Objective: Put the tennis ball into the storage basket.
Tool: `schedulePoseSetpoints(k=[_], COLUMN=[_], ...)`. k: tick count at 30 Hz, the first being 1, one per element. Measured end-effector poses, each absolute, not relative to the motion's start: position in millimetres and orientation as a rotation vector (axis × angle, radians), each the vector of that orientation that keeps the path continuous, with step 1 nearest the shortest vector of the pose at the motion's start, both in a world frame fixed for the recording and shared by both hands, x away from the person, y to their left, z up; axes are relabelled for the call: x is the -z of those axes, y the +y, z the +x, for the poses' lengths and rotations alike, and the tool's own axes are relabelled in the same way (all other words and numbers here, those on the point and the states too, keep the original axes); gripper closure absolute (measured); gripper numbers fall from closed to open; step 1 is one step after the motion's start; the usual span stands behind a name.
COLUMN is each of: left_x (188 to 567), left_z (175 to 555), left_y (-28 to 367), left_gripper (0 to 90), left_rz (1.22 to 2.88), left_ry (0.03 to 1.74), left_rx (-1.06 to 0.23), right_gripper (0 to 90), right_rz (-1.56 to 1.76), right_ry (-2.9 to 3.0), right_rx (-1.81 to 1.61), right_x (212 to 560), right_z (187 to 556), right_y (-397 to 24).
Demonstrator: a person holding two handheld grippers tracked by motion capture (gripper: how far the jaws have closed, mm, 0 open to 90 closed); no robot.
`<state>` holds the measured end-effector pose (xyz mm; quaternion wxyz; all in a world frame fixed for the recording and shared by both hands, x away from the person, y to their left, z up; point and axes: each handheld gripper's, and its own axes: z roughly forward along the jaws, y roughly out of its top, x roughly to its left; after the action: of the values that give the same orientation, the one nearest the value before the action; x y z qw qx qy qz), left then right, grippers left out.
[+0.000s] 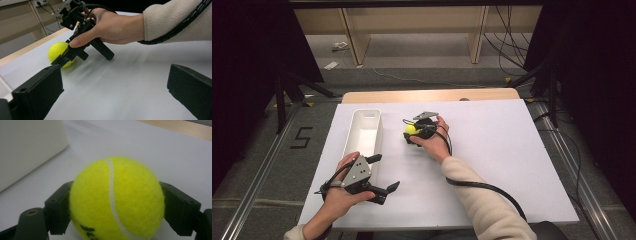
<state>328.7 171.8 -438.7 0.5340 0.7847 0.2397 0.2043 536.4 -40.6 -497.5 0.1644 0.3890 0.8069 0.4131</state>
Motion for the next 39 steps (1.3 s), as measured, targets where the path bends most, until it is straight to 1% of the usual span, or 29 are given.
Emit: schedulePoseSetpoints(k=[2,6,28,39], left_x=[439,439,438,439], left_z=[329,329,329,329], left_y=[172,172,172,172], left_gripper=[0.0,0.0,0.0,0.0], left_rz=[1.87,1.87,1.875,1.879], left_ry=[0.571,0.572,0.564,0.564], left_rx=[-0.486,-0.487,-0.489,-0.488], right_gripper=[24.7,25.5,26.1,26.1], right_rz=[1.112,1.097,1.097,1.072], right_ry=[2.3,2.292,2.283,2.247], right_rx=[-1.179,-1.175,-1.181,-1.246], right_x=[497,498,497,485], right_z=[535,535,531,527], right_y=[-39,-38,-40,-41])
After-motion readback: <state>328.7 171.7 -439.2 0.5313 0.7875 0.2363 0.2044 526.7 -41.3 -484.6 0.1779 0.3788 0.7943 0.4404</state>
